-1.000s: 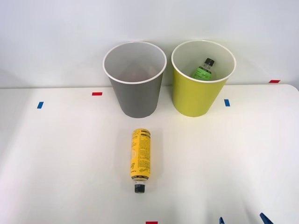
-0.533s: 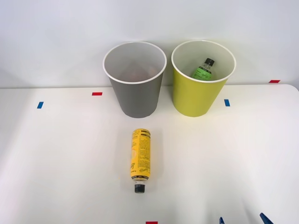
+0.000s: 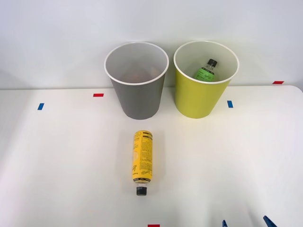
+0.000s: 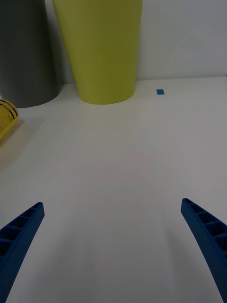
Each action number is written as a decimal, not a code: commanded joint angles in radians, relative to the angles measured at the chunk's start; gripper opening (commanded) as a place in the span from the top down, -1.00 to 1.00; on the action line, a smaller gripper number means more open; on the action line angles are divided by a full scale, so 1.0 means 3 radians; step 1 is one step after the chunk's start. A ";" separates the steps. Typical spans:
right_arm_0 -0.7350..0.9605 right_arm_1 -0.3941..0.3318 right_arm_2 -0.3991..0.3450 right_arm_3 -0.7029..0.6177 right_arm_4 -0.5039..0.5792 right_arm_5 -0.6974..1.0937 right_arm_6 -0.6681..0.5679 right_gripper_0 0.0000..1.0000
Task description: Put cans in the gray bin, plastic bottles in the light green bin
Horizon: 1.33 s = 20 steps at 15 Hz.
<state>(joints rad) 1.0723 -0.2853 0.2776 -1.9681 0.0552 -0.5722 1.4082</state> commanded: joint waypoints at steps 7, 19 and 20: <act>0.0000 0.0000 0.0000 0.0000 0.0000 0.0000 0.0000 -1.00; 0.0000 0.0000 0.0000 0.0000 0.0000 0.0000 0.0000 -1.00; 0.0000 0.0000 0.0000 0.0000 0.0000 0.0000 0.0000 -1.00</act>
<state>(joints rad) 1.0723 -0.2853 0.2777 -1.9681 0.0552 -0.5722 1.4082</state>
